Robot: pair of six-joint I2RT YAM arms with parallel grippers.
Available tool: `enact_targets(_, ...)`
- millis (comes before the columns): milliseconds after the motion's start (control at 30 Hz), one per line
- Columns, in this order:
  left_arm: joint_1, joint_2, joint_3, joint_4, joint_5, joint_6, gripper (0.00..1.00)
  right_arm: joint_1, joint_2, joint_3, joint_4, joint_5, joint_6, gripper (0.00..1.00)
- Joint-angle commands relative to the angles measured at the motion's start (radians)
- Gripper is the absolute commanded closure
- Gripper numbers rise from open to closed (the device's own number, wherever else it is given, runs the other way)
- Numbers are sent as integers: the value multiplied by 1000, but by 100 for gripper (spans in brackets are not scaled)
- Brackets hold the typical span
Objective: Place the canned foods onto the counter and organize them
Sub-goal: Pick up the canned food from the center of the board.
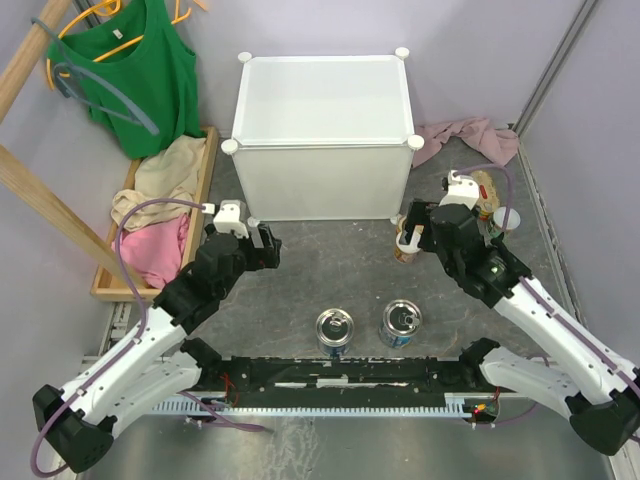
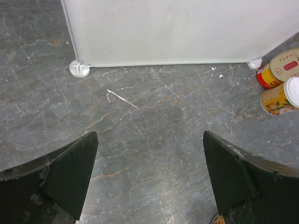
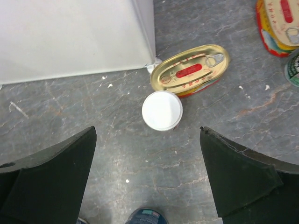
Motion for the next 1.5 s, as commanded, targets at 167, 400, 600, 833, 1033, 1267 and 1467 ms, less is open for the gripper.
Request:
enact_targets(167, -5, -19, -12, -18, 31, -44, 1, 35, -66, -105, 193, -350, -71, 1)
enact_targets(400, -6, 1, 20, -61, 60, -58, 0, 124, -32, -75, 187, -453, -116, 11)
enact_targets(600, -8, 22, 38, -86, 97, -95, 0, 241, 7, -36, 81, -462, -138, 20)
enact_targets(833, -7, 28, 46, -115, 126, -114, 1, 420, 35, -16, 0, -384, -138, 21)
enact_targets(1033, -7, 18, 56, -137, 128, -115, 1, 570, 63, -5, -36, -340, -144, 17)
enact_targets(1267, -7, 2, 51, -144, 135, -117, 1, 675, 89, 1, -43, -314, -144, 14)
enact_targets(1467, -7, -13, 41, -144, 141, -127, 1, 723, 116, -10, -22, -324, -145, 6)
